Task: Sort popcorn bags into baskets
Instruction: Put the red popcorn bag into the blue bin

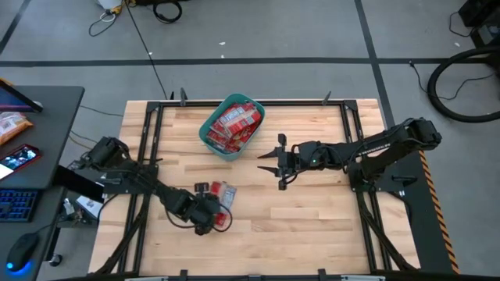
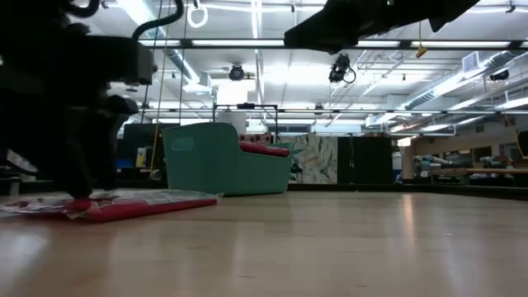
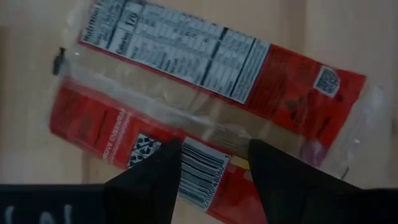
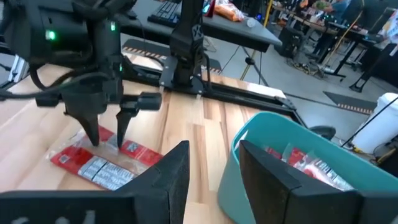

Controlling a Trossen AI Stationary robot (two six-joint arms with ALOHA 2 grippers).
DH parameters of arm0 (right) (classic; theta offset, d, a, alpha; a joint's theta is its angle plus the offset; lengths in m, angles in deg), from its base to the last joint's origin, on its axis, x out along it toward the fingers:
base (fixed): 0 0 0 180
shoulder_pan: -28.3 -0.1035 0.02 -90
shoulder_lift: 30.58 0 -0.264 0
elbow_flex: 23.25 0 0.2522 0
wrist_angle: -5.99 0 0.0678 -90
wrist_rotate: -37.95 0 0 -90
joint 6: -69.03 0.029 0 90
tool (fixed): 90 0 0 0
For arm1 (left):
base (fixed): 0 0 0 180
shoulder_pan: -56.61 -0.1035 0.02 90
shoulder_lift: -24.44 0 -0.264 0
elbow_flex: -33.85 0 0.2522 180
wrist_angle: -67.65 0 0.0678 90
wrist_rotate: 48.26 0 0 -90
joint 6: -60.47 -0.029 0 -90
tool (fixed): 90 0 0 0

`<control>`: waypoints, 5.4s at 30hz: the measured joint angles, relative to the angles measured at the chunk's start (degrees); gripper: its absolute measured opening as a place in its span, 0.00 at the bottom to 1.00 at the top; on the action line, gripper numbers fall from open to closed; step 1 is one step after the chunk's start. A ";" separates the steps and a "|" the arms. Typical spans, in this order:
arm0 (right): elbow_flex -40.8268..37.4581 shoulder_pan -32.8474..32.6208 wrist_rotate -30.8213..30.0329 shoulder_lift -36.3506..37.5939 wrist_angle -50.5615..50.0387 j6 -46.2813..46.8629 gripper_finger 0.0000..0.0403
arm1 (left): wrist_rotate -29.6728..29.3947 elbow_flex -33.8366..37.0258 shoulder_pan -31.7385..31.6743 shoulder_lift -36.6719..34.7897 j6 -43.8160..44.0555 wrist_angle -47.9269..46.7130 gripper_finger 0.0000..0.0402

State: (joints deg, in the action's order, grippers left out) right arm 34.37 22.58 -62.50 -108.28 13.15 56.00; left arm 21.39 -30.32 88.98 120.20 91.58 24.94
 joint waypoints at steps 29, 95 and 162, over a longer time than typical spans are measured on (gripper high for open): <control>-1.67 -1.44 -3.50 0.00 -3.10 8.71 0.36 | -1.42 -3.48 14.47 0.01 -4.77 -2.78 0.48; -1.50 -5.35 1.57 -9.25 1.24 2.37 0.36 | -12.39 -3.48 12.47 0.27 1.37 -11.65 0.01; 15.74 -8.71 -15.39 -24.85 -3.46 8.59 0.10 | -13.32 -3.66 -0.54 -27.07 -12.04 -3.80 0.57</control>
State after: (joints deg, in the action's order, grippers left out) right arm 50.11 13.87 -77.90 -133.12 9.70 64.59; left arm 8.08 -33.98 88.43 93.13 79.54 21.14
